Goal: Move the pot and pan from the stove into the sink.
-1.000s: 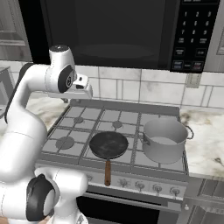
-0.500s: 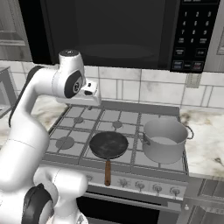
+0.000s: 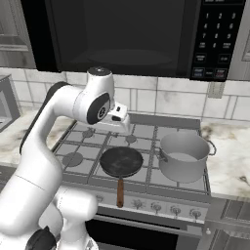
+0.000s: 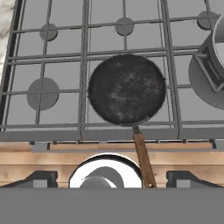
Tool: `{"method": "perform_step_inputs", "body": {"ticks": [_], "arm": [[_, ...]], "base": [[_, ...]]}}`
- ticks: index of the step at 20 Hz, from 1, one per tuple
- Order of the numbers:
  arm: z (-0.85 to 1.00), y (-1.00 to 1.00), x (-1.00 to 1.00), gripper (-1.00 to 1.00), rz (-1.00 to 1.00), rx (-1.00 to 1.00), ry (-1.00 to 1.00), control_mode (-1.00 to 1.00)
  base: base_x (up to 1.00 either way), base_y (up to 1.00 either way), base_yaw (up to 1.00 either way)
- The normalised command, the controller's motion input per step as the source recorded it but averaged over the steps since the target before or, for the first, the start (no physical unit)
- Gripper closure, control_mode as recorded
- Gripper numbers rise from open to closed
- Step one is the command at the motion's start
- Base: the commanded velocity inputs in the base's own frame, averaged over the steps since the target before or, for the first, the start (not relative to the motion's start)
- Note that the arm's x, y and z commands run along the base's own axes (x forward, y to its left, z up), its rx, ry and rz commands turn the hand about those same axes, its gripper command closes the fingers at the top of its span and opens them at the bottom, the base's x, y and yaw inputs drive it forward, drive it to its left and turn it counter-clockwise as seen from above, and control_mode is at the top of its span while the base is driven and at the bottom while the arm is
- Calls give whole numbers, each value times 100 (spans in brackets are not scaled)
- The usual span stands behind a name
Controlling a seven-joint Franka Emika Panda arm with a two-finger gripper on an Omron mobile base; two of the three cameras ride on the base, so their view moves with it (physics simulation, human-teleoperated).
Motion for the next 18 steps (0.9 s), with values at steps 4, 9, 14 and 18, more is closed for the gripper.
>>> {"method": "perform_step_inputs", "body": {"ticks": [4,9,14,18], "arm": [[-18,-63,-45,-100,-7,5,2,-100],[-7,-16,-15,-100,-2,1,2,-100],[-13,0,0,-100,0,0,0,-100],[-27,0,-2,-100,0,3,0,-100]], "base": [[0,0,0],[0,0,0],[0,0,0],[0,0,0]]}}
